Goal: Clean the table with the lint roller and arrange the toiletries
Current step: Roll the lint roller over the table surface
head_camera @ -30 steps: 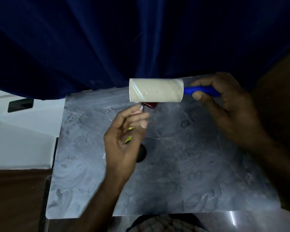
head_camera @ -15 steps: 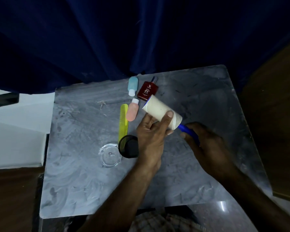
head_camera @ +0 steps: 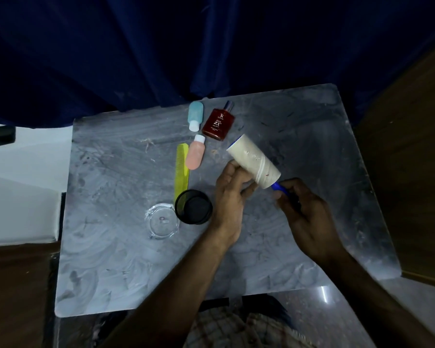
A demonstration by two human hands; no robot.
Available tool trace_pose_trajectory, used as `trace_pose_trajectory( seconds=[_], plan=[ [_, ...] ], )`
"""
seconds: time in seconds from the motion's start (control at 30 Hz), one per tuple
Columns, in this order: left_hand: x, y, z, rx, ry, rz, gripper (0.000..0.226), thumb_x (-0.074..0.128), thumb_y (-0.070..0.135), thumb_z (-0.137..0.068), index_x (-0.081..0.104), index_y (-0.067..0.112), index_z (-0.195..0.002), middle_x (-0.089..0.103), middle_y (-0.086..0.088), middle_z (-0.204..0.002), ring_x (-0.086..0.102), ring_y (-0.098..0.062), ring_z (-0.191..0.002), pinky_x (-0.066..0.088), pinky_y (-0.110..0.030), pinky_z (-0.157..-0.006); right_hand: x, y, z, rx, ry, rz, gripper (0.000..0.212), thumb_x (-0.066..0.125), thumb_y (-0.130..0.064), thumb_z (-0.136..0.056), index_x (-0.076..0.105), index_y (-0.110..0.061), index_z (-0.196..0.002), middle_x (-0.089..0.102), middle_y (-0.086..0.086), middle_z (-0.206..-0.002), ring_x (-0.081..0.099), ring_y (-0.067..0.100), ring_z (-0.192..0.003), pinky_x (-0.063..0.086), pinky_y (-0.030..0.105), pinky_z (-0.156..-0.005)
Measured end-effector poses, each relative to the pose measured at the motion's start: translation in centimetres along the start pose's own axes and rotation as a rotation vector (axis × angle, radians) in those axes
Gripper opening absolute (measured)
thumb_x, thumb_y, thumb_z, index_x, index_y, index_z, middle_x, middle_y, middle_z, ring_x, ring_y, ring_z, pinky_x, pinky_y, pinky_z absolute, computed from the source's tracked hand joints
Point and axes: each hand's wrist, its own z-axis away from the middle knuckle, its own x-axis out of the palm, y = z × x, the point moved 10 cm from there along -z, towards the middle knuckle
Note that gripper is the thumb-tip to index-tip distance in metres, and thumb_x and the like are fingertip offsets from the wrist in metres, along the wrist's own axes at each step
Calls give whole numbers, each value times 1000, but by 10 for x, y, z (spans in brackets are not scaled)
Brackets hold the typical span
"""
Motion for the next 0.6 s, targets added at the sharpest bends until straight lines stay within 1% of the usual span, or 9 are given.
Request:
trace_pose_trajectory(
  seconds=[0.03,0.1,0.13,0.2,0.27,0.37,0.5,0.53,0.6],
  plan=[
    [-2,-6,-2,41,9,-104,33,56,20,-88,69,15,-118,75,-3,-113,69,-13,-110,54,-36,-102,-2,3,-2,9,31,-19,8,55,-26,-102,58,-30,-108,60,-3,-74,52,11,-59,40,18,-53],
    [-4,-26,-8,149,4,-449,46,55,28,-93,64,15,-136,71,-2,-133,65,-12,-124,52,-36,-111,-5,7,-8,-6,88,-13,8,55,-27,-102,59,-27,-109,59,-4,-75,53,11,-62,42,21,-55],
    [-6,-41,-10,198,-8,-675,53,54,33,-95,58,16,-145,66,-1,-143,60,-13,-134,48,-37,-117,-6,9,-13,-27,107,8,10,55,-28,-102,59,-24,-110,58,-6,-77,54,10,-64,43,19,-57],
    [-9,-70,-13,320,-17,-1103,65,53,38,-99,45,14,-159,51,-5,-161,46,-20,-150,36,-35,-128,-3,17,-26,-63,130,72,16,55,-28,-102,60,-17,-112,59,-7,-83,56,5,-69,41,7,-63],
    [-8,-91,-11,454,-19,-1390,73,52,38,-99,35,8,-164,38,-11,-170,35,-26,-158,29,-39,-132,4,33,-40,-57,152,147,23,54,-30,-102,61,-12,-114,61,-2,-92,57,6,-76,38,3,-67],
    [-16,-116,-20,476,39,-1592,80,53,39,-98,28,7,-167,26,-12,-176,27,-28,-163,23,-44,-133,22,63,-60,-9,183,251,30,54,-33,-102,62,-8,-118,65,9,-108,55,11,-87,35,15,-73],
    [-31,-137,-28,453,90,-1683,82,53,36,-93,32,3,-165,29,-17,-174,32,-32,-162,31,-52,-130,52,88,-78,26,162,280,32,55,-33,-102,60,-9,-123,61,14,-117,63,28,-97,49,32,-78],
    [-34,-140,-27,457,90,-1701,81,51,36,-92,34,3,-164,31,-18,-174,33,-32,-161,32,-54,-130,58,91,-81,26,156,296,33,55,-33,-102,60,-9,-124,61,14,-119,64,29,-99,50,33,-80],
    [-38,-144,-26,489,97,-1738,81,49,40,-95,34,3,-165,31,-19,-173,33,-32,-161,30,-55,-130,67,93,-86,17,148,339,32,56,-32,-101,61,-8,-122,62,16,-118,64,30,-98,45,29,-77]
  ],
)
